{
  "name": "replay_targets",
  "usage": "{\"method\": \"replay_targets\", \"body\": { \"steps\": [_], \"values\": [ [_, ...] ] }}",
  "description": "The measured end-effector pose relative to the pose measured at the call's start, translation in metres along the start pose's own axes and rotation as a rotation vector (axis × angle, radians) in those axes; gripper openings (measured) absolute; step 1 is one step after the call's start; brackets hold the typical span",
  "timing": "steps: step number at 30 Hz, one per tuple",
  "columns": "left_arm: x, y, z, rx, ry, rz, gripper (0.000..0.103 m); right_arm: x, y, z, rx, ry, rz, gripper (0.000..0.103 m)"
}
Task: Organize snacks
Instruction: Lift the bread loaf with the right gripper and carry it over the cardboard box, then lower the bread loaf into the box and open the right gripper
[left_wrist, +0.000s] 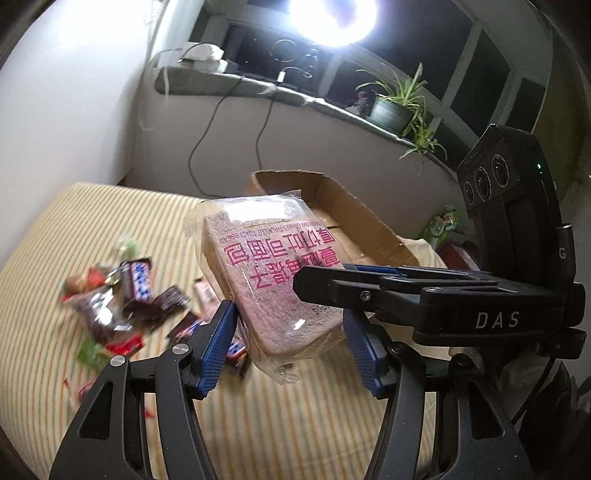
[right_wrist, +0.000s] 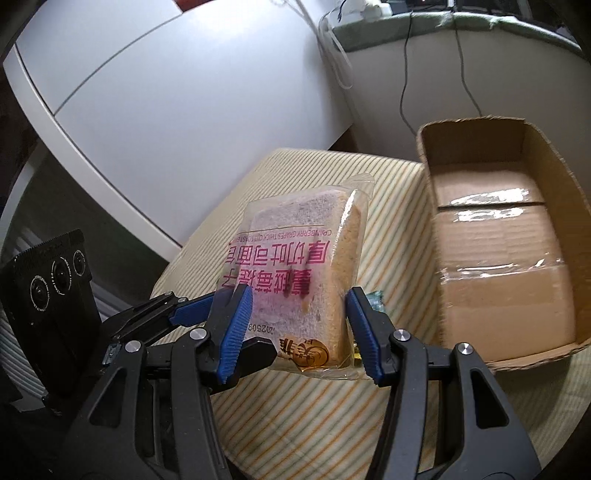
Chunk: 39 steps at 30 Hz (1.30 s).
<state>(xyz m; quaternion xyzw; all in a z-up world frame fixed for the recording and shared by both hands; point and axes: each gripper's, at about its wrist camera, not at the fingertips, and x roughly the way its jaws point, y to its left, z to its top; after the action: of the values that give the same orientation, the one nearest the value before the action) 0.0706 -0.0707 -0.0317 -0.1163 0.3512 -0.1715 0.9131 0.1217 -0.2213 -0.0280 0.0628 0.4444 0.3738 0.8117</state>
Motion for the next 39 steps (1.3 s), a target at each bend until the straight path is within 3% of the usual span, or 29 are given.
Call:
{"method": "replay_targets", "body": {
  "steps": [17,32,39],
  "values": [
    [0.075,-0.066,0.045,0.129,0.032,-0.059,0.058,-0.046,-0.090,0.024,0.084,-0.085,-0.075,0.056],
    [0.132,-0.094,0.048,0.163,0.110,-0.086,0.058,-0.052,-0.156,0.026,0.152,-0.064,-0.133,0.056],
    [0.137,-0.097,0.047,0.183,0.126,-0.070,0.058,-0.046,-0.164,0.029,0.159,-0.053,-0.145,0.056]
  ]
}}
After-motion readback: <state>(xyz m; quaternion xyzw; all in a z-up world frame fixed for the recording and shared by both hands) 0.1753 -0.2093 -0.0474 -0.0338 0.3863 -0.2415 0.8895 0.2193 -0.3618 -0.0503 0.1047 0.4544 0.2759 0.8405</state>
